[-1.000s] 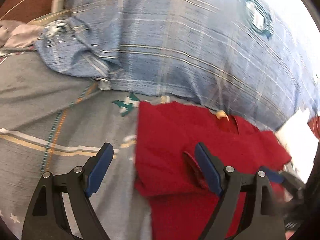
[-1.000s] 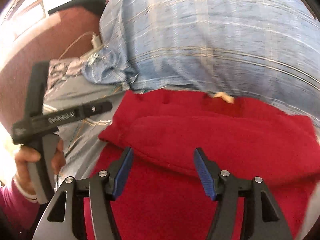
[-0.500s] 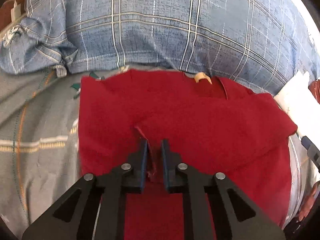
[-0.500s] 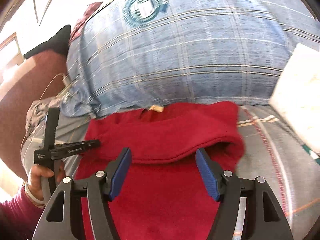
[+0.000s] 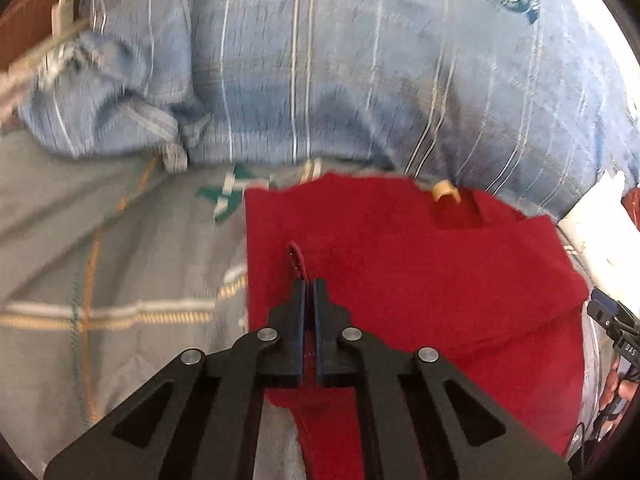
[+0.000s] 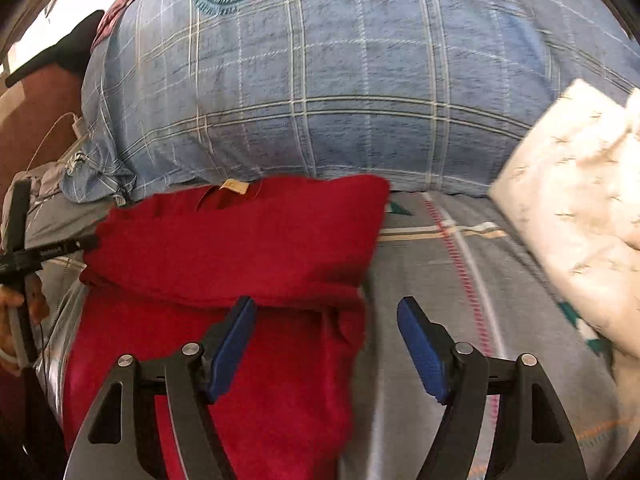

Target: Fold small clothes

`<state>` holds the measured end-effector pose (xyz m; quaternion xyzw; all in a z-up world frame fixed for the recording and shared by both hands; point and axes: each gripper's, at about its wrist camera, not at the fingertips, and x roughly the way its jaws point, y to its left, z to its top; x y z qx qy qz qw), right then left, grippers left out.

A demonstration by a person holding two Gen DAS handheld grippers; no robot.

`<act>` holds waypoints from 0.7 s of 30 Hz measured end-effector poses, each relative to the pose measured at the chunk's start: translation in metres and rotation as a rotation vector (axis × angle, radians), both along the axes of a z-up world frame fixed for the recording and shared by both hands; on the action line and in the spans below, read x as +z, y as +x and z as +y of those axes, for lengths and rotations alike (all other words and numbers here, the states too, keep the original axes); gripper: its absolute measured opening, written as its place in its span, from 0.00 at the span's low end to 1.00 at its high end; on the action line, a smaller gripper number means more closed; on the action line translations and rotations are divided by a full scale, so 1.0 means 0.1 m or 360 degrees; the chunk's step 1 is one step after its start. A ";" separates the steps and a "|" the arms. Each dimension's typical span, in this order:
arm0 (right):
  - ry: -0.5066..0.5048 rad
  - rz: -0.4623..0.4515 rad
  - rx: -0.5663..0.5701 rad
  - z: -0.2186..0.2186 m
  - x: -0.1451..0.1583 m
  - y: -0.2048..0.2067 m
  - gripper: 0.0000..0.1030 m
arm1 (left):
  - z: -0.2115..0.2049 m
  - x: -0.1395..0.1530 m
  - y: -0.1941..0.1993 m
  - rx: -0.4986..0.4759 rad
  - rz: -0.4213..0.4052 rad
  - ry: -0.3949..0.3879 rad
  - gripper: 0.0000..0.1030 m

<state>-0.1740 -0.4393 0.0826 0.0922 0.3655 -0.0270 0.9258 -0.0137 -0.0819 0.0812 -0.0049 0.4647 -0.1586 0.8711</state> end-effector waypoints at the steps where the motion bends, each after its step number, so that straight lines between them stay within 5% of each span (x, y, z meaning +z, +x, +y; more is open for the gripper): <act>1: 0.0048 -0.0005 -0.0026 0.00 -0.01 0.03 0.72 | 0.00 -0.03 -0.01 0.0003 -0.0001 0.0004 0.02; 6: 0.0349 0.0020 -0.0120 -0.16 -0.09 0.22 0.71 | 0.03 -0.06 -0.02 0.0003 -0.0018 -0.0023 0.02; 9: 0.0357 0.0113 -0.0126 -0.18 -0.23 0.37 0.25 | 0.04 -0.07 -0.02 0.0007 -0.0025 -0.0041 0.02; 11: 0.0250 0.0090 -0.0108 -0.12 -0.19 0.34 0.19 | 0.03 -0.06 -0.04 -0.0008 -0.0030 -0.0062 0.02; 14: 0.0119 -0.0001 -0.0157 -0.12 -0.06 0.17 0.16 | -0.02 -0.07 -0.06 -0.0061 -0.0015 -0.0117 0.04; 17: 0.0140 0.0085 -0.0222 -0.23 -0.22 0.20 0.16 | -0.09 -0.15 -0.06 -0.0054 -0.0031 -0.0024 0.12; 21: 0.0161 0.0090 -0.0365 -0.32 -0.20 0.15 0.39 | -0.06 -0.19 -0.07 -0.0031 -0.0029 -0.0006 0.22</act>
